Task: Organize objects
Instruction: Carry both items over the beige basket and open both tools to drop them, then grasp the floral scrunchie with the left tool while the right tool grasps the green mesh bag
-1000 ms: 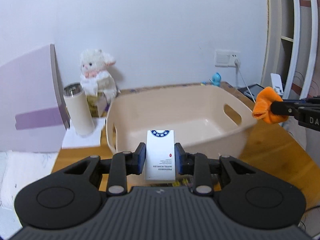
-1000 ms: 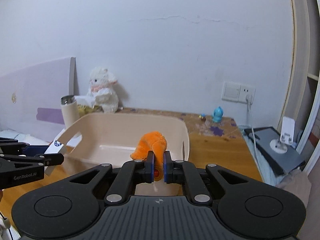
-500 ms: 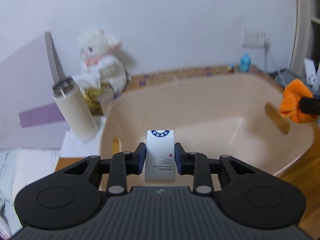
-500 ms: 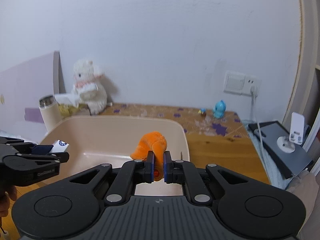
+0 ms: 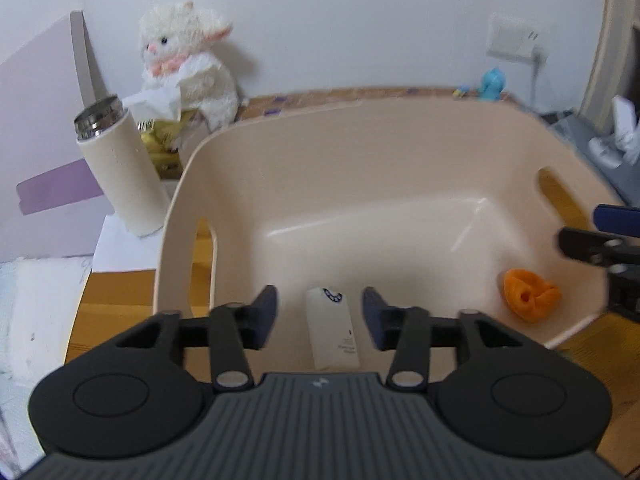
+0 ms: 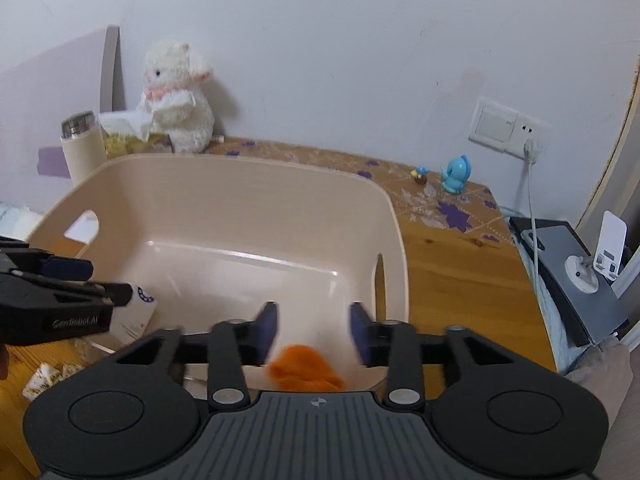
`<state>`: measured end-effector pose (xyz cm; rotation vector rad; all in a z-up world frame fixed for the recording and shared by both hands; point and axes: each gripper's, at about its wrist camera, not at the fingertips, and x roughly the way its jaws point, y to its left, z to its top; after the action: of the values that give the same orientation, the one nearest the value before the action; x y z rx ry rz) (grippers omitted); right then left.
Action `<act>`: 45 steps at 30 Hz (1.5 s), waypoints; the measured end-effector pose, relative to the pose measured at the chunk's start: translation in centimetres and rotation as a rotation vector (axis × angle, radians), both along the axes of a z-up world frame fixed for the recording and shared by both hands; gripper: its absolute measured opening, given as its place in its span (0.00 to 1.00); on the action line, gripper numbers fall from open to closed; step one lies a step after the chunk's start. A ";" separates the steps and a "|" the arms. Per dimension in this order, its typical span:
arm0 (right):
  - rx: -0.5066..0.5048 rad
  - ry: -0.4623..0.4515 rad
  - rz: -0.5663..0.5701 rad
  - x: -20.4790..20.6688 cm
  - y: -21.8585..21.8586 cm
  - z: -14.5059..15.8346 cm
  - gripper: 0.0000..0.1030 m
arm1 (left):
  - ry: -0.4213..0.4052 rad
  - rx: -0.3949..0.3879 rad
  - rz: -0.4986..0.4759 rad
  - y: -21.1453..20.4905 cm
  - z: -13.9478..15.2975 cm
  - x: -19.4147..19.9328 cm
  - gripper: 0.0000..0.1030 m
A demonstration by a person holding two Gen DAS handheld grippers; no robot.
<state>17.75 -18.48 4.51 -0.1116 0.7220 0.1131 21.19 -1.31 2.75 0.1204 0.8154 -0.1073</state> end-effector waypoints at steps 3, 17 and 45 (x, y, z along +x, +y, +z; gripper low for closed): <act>0.001 -0.051 -0.002 -1.0 -0.5 1.4 0.78 | -0.067 -0.014 -0.020 -0.1 1.8 -1.7 0.79; -0.058 -0.097 0.035 -8.0 -0.8 3.6 1.00 | -0.147 -0.018 -0.056 1.7 5.0 -8.3 0.90; 0.018 0.154 0.024 -7.4 -1.6 -7.3 1.00 | 0.108 -0.044 0.016 5.9 -6.7 -9.0 0.94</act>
<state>10.37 -20.11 -2.75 -0.0954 0.8731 0.1522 12.22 4.58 -3.99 0.0671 0.9208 -0.1172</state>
